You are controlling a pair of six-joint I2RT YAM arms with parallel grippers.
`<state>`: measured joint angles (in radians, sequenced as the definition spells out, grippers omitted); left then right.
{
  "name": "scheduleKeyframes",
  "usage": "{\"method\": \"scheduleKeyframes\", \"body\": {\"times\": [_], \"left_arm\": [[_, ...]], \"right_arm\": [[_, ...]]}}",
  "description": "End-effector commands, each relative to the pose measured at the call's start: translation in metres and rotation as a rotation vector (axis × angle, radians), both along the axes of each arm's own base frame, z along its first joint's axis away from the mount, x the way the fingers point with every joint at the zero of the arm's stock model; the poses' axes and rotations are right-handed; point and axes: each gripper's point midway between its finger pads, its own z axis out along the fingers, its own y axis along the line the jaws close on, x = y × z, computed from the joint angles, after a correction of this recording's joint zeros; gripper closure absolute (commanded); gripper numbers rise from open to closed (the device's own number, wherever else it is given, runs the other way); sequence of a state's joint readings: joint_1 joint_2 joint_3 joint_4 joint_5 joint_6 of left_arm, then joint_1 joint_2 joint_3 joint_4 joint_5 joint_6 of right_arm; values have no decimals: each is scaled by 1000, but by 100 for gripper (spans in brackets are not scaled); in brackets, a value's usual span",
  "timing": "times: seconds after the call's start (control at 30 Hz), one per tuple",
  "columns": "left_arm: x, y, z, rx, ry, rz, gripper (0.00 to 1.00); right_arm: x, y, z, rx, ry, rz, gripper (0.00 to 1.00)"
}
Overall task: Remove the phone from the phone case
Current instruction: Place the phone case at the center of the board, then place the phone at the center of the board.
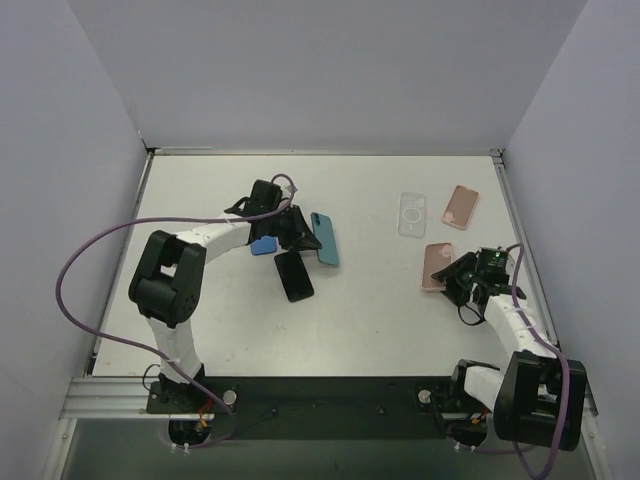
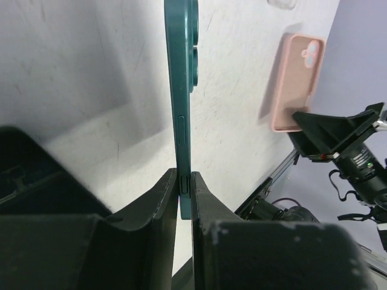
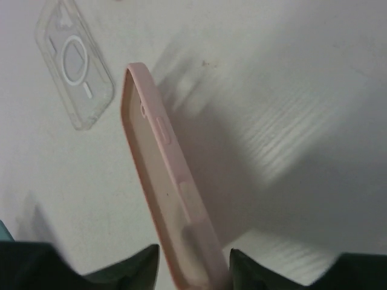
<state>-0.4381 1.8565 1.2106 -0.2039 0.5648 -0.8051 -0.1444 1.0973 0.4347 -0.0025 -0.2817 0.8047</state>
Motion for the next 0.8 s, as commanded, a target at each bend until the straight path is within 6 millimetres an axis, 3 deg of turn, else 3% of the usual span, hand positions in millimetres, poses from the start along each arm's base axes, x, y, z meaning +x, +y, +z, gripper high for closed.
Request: {"method": "scheduleKeyframes", "body": {"times": [0.0,0.03,0.07,0.17,0.2,0.27,0.3,0.37,0.6,0.67,0.77], "left_arm": [[48,-7,40,-139,-147,2,100],[52,-6,40,-140,-150,6,100],[61,-5,40,-138,-154,11,100],[71,-1,26,-76,-149,19,100],[79,-2,32,-72,-169,21,100],[84,0,18,-33,-142,23,100],[92,0,21,-27,-157,30,98],[94,1,9,1,-130,26,90],[96,9,-1,63,-115,28,49],[92,12,1,78,-116,16,33],[82,19,6,103,-121,9,29]], "right_arm": [[-5,-10,4,50,11,-54,40],[-2,-11,9,41,23,-46,26],[-11,-11,6,35,74,-44,19],[-21,-21,13,-20,113,-65,11],[-23,-24,15,-36,118,-75,1],[-28,-29,24,-74,100,-93,0],[-29,-30,27,-82,90,-96,0],[-31,-32,39,-105,60,-98,0],[-43,-48,66,-223,59,-97,0],[-46,-48,66,-237,77,-74,0],[-49,-50,68,-256,97,-59,0]]}}
